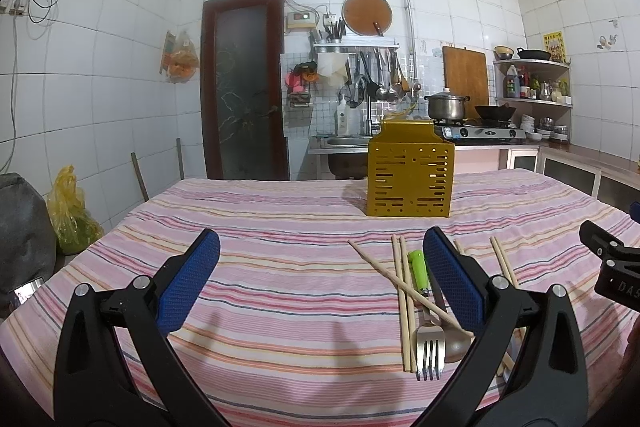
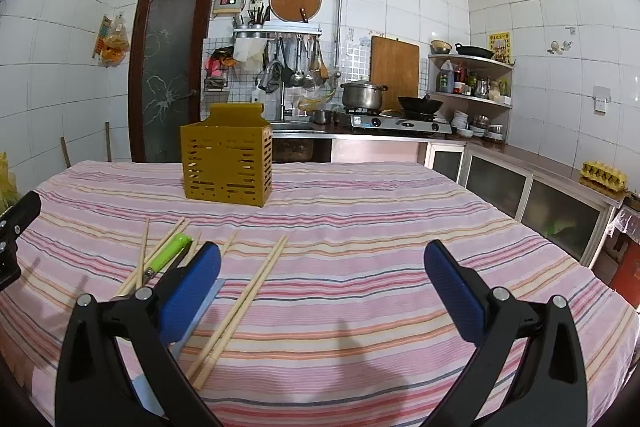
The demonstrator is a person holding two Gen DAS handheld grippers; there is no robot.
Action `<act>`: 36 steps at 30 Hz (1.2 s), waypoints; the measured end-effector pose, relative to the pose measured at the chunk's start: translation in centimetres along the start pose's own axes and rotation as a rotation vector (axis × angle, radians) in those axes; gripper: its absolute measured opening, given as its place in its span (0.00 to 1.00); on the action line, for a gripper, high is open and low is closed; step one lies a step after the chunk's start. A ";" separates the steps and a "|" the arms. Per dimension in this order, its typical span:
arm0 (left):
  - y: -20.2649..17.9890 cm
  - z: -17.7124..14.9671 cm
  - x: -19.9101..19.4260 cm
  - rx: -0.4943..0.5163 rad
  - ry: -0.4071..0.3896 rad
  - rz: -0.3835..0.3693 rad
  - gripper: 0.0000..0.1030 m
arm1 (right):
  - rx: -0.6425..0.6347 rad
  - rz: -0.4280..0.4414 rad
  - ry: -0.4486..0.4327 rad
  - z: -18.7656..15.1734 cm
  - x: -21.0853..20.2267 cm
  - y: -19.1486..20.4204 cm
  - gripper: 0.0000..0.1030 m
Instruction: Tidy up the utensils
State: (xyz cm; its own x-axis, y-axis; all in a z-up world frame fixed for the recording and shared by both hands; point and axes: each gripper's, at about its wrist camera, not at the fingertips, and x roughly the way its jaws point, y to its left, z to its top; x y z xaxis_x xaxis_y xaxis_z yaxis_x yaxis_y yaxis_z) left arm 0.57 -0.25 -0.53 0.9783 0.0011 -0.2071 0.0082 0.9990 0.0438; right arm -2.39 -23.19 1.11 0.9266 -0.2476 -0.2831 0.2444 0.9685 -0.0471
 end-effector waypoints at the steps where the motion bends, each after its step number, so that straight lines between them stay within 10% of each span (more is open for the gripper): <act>1: 0.0 0.0 0.1 -0.001 0.006 -0.002 0.95 | -0.004 0.000 0.001 0.0 0.0 0.1 0.96; 36: 0.5 6.5 13.3 -0.032 0.317 -0.028 0.95 | -0.064 -0.006 0.240 5.9 10.2 2.0 0.96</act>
State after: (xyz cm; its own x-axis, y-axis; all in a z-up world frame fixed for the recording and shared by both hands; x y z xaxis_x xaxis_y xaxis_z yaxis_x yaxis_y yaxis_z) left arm 14.98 0.02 3.12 0.8646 -0.0178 -0.5021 0.0229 0.9997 0.0039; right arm 9.22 -23.91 3.82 0.8288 -0.2476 -0.5018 0.2238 0.9686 -0.1083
